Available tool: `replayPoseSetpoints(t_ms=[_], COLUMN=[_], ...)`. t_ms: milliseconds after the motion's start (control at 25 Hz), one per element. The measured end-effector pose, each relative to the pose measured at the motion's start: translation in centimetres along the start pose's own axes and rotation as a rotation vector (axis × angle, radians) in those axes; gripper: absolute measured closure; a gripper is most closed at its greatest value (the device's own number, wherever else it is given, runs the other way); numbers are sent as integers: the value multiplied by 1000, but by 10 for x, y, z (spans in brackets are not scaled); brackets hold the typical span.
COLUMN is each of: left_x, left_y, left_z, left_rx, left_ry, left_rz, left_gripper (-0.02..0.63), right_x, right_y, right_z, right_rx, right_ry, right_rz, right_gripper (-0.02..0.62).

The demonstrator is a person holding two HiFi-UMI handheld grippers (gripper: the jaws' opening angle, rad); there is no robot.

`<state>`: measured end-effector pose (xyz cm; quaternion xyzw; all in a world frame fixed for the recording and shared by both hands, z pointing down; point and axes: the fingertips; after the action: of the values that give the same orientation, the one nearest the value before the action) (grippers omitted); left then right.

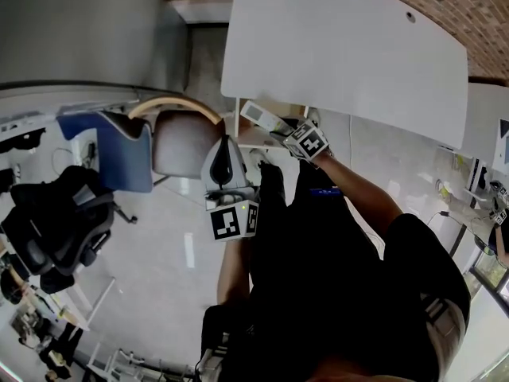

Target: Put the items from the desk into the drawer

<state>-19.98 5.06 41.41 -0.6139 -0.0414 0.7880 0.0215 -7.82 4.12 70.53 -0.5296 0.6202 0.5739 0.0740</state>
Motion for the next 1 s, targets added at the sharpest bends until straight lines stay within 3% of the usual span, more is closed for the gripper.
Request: replayPoseSetpoints(t_ms=[560,1000], left_x=[-52,-98], left_y=[-1,16], left_z=[9,24], left_rx=[-13,-23], left_ry=[1,0], left_rz=[77,128], left_gripper=[591,591], right_x=[-82,-122], right_y=[42,85], right_z=[-33,-80], right_rx=[-45,-120], right_ry=[35,23], right_rz=[114,165], right_gripper=[376,376])
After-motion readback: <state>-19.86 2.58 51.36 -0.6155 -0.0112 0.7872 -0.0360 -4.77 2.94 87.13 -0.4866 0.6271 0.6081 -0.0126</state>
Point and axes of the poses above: the fingertips, and each gripper's own axes: y forward along the fingers, z to its left, x out of its top, and after that the axes turned 15 degrees about -z, right-handed
